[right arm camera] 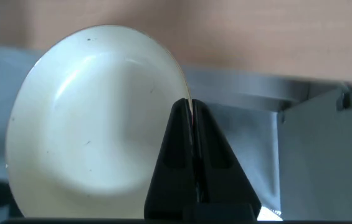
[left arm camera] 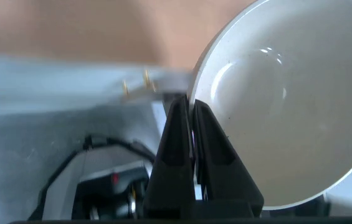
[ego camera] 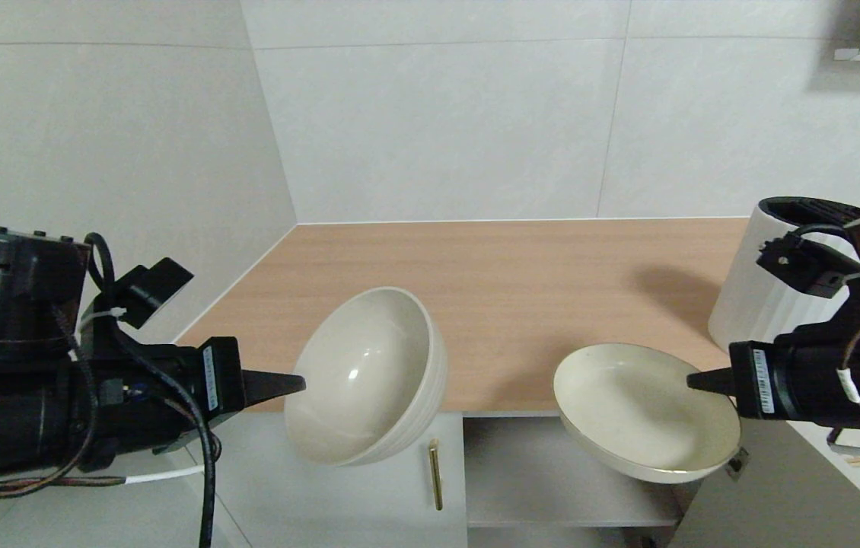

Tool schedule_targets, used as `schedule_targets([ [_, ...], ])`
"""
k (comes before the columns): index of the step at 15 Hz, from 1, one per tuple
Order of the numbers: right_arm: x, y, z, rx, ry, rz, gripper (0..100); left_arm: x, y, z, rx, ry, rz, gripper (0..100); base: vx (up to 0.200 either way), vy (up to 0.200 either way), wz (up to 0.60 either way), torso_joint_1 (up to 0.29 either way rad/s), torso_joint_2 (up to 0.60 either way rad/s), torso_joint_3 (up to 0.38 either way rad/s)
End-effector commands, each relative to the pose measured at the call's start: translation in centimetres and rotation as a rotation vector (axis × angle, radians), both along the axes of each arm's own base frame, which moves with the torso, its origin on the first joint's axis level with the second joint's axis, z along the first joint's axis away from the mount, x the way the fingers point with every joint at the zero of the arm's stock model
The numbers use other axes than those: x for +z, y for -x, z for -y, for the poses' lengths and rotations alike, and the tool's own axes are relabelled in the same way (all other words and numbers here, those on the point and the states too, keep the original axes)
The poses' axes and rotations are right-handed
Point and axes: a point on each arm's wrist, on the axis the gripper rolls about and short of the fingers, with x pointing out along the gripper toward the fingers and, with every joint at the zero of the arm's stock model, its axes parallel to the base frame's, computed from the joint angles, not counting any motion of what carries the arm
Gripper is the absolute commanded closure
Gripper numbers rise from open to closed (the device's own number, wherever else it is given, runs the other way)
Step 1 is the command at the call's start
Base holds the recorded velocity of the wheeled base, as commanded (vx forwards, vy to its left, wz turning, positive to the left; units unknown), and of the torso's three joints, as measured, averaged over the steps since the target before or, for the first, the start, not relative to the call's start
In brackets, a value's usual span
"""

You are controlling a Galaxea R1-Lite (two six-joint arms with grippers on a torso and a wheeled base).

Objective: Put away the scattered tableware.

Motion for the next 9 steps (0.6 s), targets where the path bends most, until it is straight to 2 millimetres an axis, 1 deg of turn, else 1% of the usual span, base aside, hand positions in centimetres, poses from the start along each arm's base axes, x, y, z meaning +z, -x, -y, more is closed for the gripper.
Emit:
schedule_targets([
  [1, 0.8, 1.8, 1.1, 0.008, -0.031, 0.034, 100, 0.5, 1.0, -0.4, -0.003, 0.012, 0.024, 100, 0.000, 0.000, 0.00, 0.000, 0.00, 0.000],
  [3, 0.6, 1.8, 1.7, -0.013, -0.028, 0.034, 100, -0.1, 0.7, 0.0, -0.019, 0.005, -0.002, 100, 0.000, 0.000, 0.00, 0.000, 0.00, 0.000],
  [5, 0.4, 1.7, 1.6, -0.016, -0.023, 0.025, 100, -0.4, 0.5, 0.1, -0.019, 0.001, -0.015, 100, 0.000, 0.000, 0.00, 0.000, 0.00, 0.000],
  [8, -0.3, 1.4, 1.5, -0.011, -0.002, 0.011, 100, -0.4, 0.4, 0.2, -0.022, 0.000, -0.017, 100, -0.200, 0.000, 0.00, 0.007, 0.00, 0.002],
  [9, -0.3, 1.4, 1.5, -0.011, -0.002, 0.011, 100, -0.4, 0.4, 0.2, -0.023, 0.000, -0.015, 100, 0.000, 0.000, 0.00, 0.000, 0.00, 0.000],
])
